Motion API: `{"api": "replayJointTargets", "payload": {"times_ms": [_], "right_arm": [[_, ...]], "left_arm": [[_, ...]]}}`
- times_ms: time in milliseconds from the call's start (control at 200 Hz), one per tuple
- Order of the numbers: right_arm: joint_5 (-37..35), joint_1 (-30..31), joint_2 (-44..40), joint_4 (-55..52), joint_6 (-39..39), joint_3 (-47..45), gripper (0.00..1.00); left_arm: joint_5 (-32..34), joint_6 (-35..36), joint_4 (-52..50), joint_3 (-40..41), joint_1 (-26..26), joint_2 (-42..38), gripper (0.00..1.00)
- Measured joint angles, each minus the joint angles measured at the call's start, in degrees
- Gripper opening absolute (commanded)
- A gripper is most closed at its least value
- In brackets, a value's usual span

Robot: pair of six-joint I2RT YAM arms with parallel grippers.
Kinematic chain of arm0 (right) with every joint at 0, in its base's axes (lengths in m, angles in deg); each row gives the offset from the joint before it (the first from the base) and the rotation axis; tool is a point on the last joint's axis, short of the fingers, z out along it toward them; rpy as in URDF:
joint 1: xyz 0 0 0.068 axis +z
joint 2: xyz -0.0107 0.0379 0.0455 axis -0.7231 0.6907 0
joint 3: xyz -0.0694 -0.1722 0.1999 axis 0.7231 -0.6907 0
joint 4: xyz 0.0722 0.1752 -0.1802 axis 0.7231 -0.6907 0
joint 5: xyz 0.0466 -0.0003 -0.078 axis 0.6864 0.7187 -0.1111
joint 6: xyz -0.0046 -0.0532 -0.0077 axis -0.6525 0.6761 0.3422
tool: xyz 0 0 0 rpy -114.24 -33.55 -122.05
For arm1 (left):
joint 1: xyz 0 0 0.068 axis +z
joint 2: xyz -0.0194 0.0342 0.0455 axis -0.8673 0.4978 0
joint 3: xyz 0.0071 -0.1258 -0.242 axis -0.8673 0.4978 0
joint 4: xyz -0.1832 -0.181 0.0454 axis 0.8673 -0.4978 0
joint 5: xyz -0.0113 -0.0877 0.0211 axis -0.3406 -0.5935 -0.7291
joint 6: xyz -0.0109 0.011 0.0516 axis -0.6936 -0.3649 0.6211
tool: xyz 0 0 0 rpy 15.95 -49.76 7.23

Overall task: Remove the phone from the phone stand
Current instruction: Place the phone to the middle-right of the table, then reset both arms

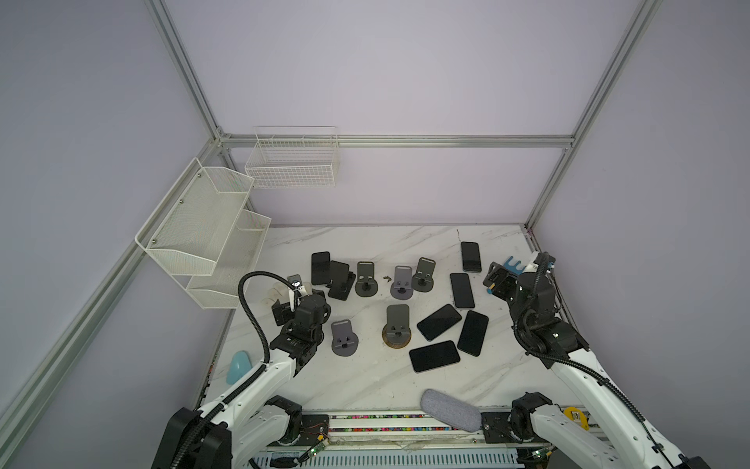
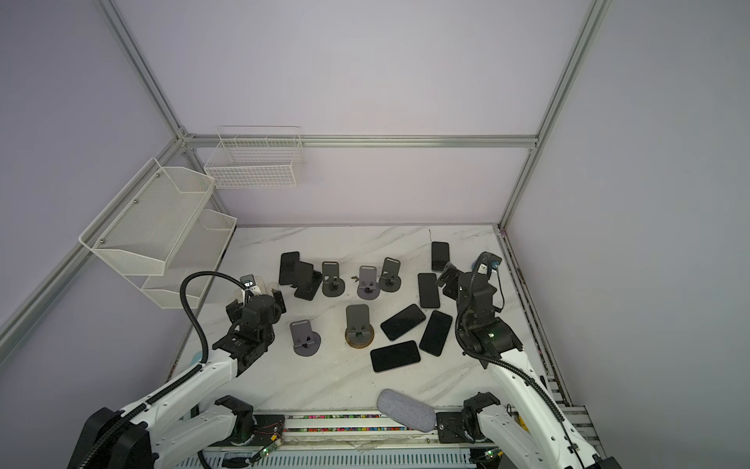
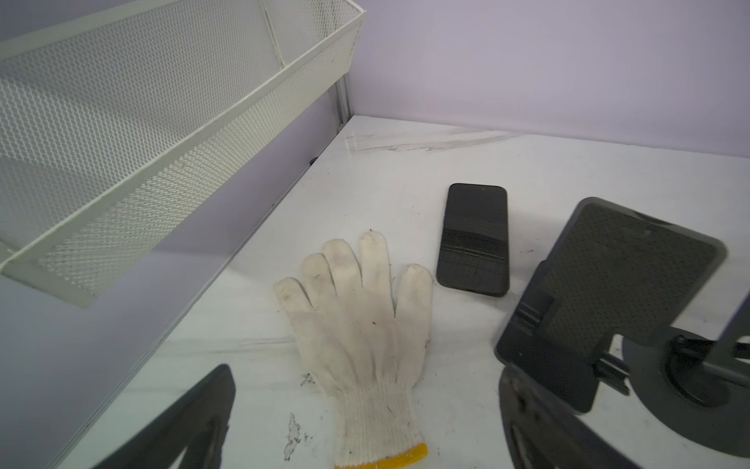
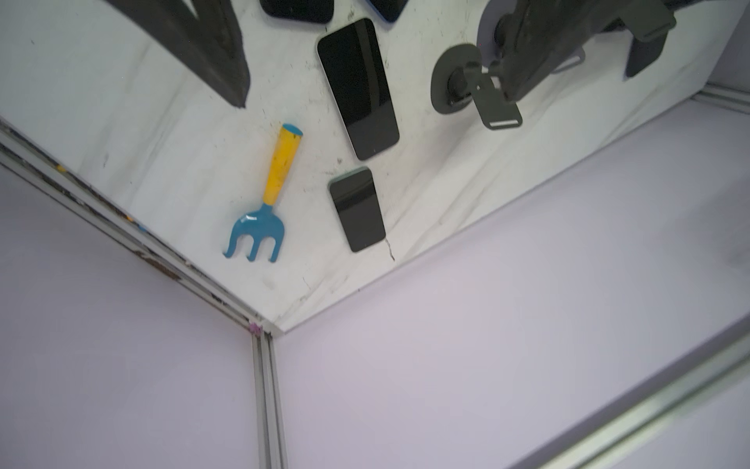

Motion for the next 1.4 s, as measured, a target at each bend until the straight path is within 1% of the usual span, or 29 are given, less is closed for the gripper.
{"api": "replayJointTargets", "payload": {"times_ms": [70,130,200,295,375,460,580,660,775,925,1040,1140,1175,1290,1400], "right_arm": [[-1.6,0.0,-2.7,6.0,1.4,-3.9,0.97],[-2.2,0.0,-4.0,11.9,5.5,-8.0,0.97],[-2.9,0.0,-3.5,18.5,10.9,-12.4,0.97],[-3.9,0.0,-0.3,28.0,17.3,-18.1,0.97],[-2.9,-0.1,3.6,35.6,23.1,-22.5,0.97],[-1.0,-0.3,7.4,41.2,27.5,-24.5,0.97],[2.2,-1.6,12.9,49.3,31.7,-24.6,0.97],[4.2,-3.3,17.4,54.6,32.7,-24.7,0.97],[7.9,-6.3,25.5,62.3,32.7,-24.9,0.97],[13.7,-10.9,38.6,74.9,31.7,-25.9,0.97],[16.0,-12.7,46.8,80.3,31.0,-24.0,0.97],[16.7,-13.8,54.4,85.1,29.8,-20.3,0.97],[16.8,-14.1,55.8,84.6,29.5,-19.3,0.97],[16.5,-14.5,56.9,82.7,28.7,-16.4,0.97],[16.3,-14.5,56.8,82.6,28.6,-14.9,0.97]], "left_arm": [[-1.0,0.0,0.6,0.0,2.4,0.0,1.0],[-2.4,0.5,1.8,0.1,3.8,0.0,1.0],[-3.9,1.0,3.5,0.1,4.7,0.2,1.0],[-5.3,1.7,4.2,0.0,5.4,1.7,1.0],[-7.9,5.4,5.4,0.1,5.9,3.7,1.0],[-10.5,11.4,12.0,2.8,6.0,5.7,1.0],[-13.7,15.8,21.6,8.9,6.9,7.4,1.0],[-16.9,17.8,26.5,11.8,8.7,8.6,1.0],[-23.7,18.8,30.9,12.1,11.7,9.8,1.0],[-32.9,15.5,39.0,12.1,19.0,13.2,1.0],[-37.4,14.0,43.3,12.0,23.0,17.7,1.0],[-39.5,13.6,44.9,11.8,23.6,20.5,1.0],[-40.3,13.6,45.6,11.6,23.6,22.3,1.0],[-41.8,14.0,48.5,10.1,23.4,30.5,1.0],[-42.3,14.3,47.1,9.9,22.7,32.2,1.0]]}}
